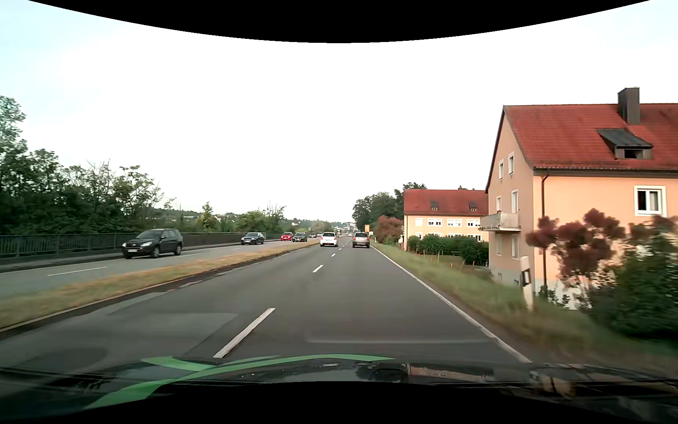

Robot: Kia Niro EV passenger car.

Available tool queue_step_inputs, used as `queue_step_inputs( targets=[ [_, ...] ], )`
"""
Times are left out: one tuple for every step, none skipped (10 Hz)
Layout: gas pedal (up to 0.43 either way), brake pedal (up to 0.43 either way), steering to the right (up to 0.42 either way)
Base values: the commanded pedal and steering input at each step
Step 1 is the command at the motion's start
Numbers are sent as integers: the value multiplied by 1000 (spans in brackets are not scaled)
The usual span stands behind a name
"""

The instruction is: Follow the waypoints while adhering to traffic rules and regulations

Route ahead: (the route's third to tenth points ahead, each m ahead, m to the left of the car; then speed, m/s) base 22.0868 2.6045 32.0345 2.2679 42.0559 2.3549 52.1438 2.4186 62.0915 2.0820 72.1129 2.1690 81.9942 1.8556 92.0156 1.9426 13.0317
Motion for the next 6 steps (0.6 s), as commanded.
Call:
queue_step_inputs(
  targets=[
    [130, 0, -1],
    [138, 0, 0],
    [138, 0, 0],
    [138, 0, -1],
    [138, 0, 0],
    [138, 0, 0]
  ],
)
